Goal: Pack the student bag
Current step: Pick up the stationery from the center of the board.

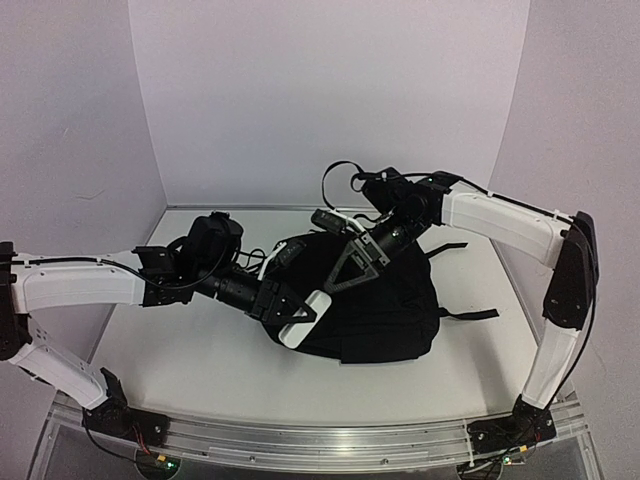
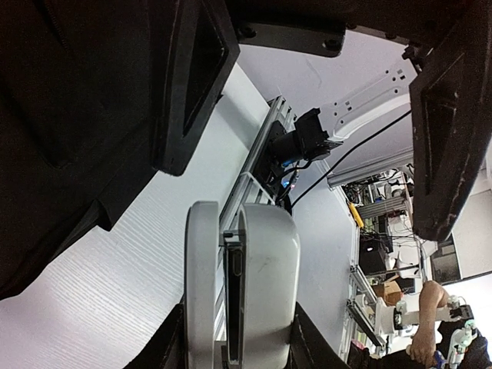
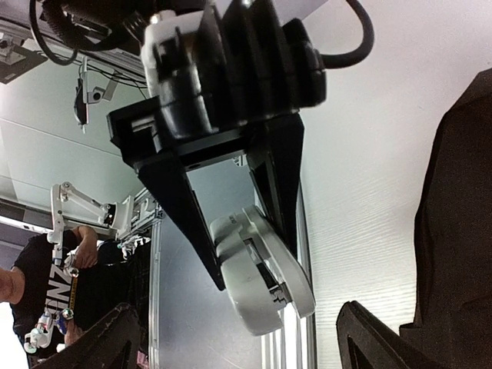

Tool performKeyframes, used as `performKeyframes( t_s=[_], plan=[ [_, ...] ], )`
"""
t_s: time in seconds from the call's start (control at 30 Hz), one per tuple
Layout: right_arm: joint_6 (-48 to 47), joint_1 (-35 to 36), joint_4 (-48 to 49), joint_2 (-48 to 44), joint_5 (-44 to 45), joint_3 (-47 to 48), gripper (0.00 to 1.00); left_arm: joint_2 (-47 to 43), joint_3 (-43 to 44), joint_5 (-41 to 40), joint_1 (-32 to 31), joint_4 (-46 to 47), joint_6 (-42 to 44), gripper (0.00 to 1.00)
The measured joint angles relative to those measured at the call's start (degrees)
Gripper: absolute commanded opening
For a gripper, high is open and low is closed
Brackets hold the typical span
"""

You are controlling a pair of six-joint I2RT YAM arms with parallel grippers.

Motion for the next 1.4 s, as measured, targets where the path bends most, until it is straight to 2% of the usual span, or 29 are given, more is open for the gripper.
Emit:
performKeyframes(
  t_s=[0.27, 0.5, 0.77, 0.9, 1.03, 1.17, 1.27, 1.4],
  plan=[
    [-1.45, 0.78, 0.0, -0.11, -1.22, -0.28, 0.73, 0.0, 0.0, 3.04, 0.0, 4.06, -0.28, 0.19],
    [-1.91, 0.91, -0.04, -0.3, -1.98, -0.28, 0.54, 0.0, 0.0, 3.77, 0.0, 6.27, -1.16, 0.19],
    [-2.16, 1.15, -0.04, -0.86, -2.66, -0.28, 0.52, 0.0, 0.0, 4.06, 0.02, 8.12, -1.33, 0.2],
    [-2.17, 1.73, -0.05, -1.27, -2.19, -0.28, 0.44, 0.0, 0.0, 4.43, 0.0, 8.56, -1.33, 0.21],
    [-2.18, 1.93, -0.04, -1.29, -1.69, -0.28, 0.3, 0.0, 0.0, 4.66, -0.19, 9.03, -1.37, 0.31],
    [-3.11, 1.91, 0.23, -1.41, -1.37, -0.26, 0.2, -0.41, -0.03, 3.95, -0.22, 9.03, -1.44, 0.5],
    [-2.08, 2.1, 0.11, -1.42, -0.37, -0.2, 0.16, -1.9, -0.4, 0.8, -0.2, 8.79, -1.12, 0.63],
    [0.06, 2.15, -0.07, -1.42, 2.24, 0.38, 0.14, -5.83, -0.34, -6.24, -0.2, 4.42, 1.24, 0.7]
  ],
)
